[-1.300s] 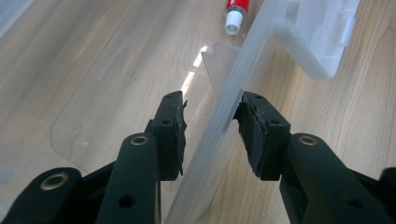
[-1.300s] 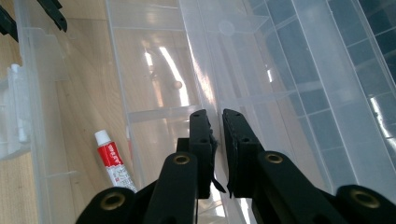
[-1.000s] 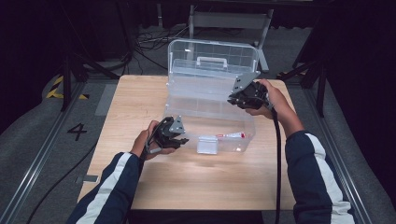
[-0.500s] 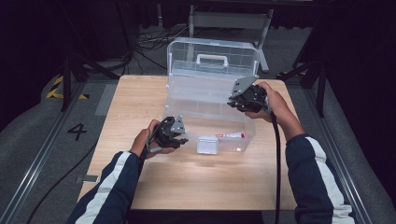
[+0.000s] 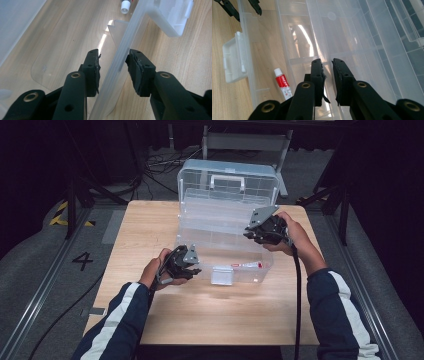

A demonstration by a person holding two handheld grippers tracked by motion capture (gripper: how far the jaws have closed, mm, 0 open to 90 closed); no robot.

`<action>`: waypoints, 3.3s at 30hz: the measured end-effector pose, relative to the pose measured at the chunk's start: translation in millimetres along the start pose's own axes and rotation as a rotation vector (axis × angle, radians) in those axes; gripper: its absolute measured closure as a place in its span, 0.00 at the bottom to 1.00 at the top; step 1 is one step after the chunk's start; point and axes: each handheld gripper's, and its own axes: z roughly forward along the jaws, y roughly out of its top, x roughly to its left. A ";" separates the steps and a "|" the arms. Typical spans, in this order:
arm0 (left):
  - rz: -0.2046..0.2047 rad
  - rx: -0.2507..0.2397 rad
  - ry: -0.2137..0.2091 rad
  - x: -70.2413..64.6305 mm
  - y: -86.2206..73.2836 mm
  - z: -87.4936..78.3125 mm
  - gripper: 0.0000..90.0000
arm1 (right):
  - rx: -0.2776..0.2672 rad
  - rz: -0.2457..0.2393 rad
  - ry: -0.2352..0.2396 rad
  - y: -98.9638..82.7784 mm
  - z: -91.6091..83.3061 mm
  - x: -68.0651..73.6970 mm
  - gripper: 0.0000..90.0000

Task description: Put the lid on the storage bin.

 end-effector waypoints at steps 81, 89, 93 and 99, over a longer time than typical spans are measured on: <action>-0.069 -0.174 0.070 19.8 -28.3 -74.0 0.91 | -0.138 0.077 0.011 -23.6 0.6 15.8 0.85; -0.155 -0.203 0.120 37.0 -39.5 -78.0 1.00 | -0.140 0.074 0.008 -23.5 1.0 16.9 0.85; -0.185 -0.209 0.141 45.8 -42.0 -79.7 1.00 | -0.141 0.072 0.007 -23.7 1.1 17.1 0.85; -0.253 -0.273 0.176 64.5 -37.8 -84.9 1.00 | -0.141 0.073 0.009 -24.1 1.0 17.9 0.85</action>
